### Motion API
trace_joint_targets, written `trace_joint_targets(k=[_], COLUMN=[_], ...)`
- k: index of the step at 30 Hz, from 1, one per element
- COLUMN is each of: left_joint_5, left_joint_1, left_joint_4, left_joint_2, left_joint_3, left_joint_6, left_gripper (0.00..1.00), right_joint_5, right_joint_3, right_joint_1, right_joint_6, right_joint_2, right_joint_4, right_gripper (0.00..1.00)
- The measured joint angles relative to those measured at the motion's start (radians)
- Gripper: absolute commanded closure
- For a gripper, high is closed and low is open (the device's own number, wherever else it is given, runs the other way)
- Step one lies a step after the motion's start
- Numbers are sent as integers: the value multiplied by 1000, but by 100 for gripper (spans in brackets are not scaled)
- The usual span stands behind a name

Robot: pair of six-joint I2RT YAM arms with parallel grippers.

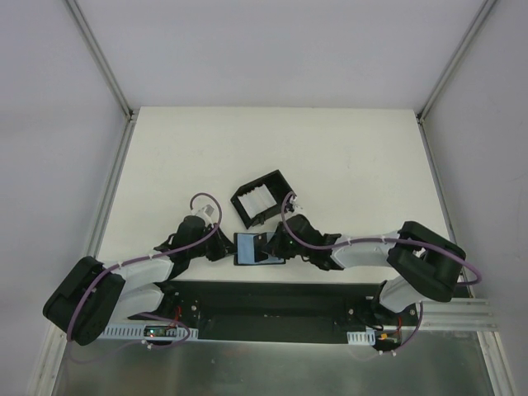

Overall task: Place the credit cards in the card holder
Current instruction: Insert the credit card into the card holder.

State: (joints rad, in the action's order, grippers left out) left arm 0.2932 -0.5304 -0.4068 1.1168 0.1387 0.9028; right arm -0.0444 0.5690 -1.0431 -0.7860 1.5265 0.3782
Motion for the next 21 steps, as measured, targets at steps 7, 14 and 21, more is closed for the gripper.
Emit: trace_joint_targets(k=[7,14,21], left_joint_5=[-6,-6,-6], left_joint_1=[-1,-1,-1], left_joint_4=[-5,-6,-7], left_joint_2=[0,2,6], left_joint_3=[-3,-3,-3], left_joint_6=[3,3,3], left_gripper=[100,100,100], right_joint_5=[-12,-18,-19], right_joint_3=[-44,-62,-66], right_joint_1=[1,5,5], right_joint_6=[-55,-97,-116], right_joint_2=[2,9,9], right_joint_4=[67,90,93], right_gripper=[100,100,100])
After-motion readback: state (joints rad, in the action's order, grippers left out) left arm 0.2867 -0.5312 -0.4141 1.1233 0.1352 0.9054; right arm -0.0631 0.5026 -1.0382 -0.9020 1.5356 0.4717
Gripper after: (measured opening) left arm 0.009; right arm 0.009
